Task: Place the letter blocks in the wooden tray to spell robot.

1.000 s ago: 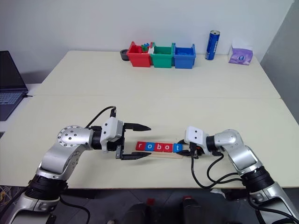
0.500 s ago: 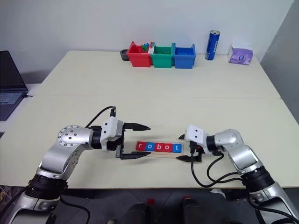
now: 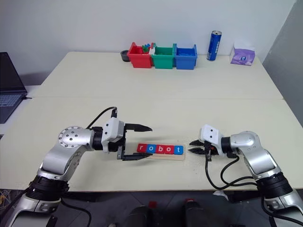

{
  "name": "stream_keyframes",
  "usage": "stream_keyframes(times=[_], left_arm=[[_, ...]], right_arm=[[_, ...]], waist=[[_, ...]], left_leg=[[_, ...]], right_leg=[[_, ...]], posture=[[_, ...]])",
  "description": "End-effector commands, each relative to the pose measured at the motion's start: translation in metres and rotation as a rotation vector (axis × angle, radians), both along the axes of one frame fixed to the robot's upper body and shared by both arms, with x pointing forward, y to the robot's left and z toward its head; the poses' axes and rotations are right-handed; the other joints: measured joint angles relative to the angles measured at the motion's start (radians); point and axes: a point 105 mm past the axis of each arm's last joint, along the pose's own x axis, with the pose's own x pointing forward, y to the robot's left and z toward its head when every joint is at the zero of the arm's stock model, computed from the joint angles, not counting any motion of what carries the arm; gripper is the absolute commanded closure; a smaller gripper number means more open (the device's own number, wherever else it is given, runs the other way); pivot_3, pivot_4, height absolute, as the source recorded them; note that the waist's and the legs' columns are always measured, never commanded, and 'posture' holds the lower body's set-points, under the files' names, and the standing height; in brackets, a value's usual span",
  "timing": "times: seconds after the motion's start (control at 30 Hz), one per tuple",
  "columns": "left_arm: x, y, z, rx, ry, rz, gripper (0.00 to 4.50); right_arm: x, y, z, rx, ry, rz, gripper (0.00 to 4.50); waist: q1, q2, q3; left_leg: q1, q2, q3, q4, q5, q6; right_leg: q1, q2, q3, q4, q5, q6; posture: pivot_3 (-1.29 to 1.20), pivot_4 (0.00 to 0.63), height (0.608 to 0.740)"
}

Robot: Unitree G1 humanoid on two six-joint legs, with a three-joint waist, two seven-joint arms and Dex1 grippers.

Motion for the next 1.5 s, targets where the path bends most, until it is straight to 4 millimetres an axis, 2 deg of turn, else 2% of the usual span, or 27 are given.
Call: stream_keyframes(times=[0.03, 0.9, 1.23, 1.5], left_arm=[[-0.001, -0.001, 0.006, -0.003, -0.033, -0.016, 0.0], [-0.005, -0.001, 0.008, -0.002, -0.035, -0.005, 0.0], [-0.004, 0.001, 0.009, 0.002, -0.034, 0.003, 0.0], [-0.004, 0.001, 0.009, 0.003, -0.033, 0.002, 0.0]], right_arm=[[-0.001, 0.009, 0.003, 0.017, -0.036, 0.024, 4.49], [-0.001, 0.033, -0.005, 0.032, -0.042, 0.068, 4.49], [0.001, 0.017, -0.003, 0.007, -0.038, 0.048, 4.49], [0.0, 0.012, -0.005, -0.002, -0.033, 0.039, 4.49]], waist=[[0.0, 0.0, 0.0], [0.001, 0.0, 0.0], [0.001, 0.0, 0.0], [0.001, 0.0, 0.0]], left_leg=[[0.0, 0.0, 0.0, 0.0, 0.0, 0.0], [0.0, 0.0, 0.0, 0.0, 0.0, 0.0], [0.0, 0.0, 0.0, 0.0, 0.0, 0.0], [0.0, 0.0, 0.0, 0.0, 0.0, 0.0]], right_leg=[[0.0, 0.0, 0.0, 0.0, 0.0, 0.0], [0.0, 0.0, 0.0, 0.0, 0.0, 0.0], [0.0, 0.0, 0.0, 0.0, 0.0, 0.0], [0.0, 0.0, 0.0, 0.0, 0.0, 0.0]], posture=[[0.0, 0.15, 0.74], [0.0, 0.15, 0.74], [0.0, 0.15, 0.74], [0.0, 0.15, 0.74]])
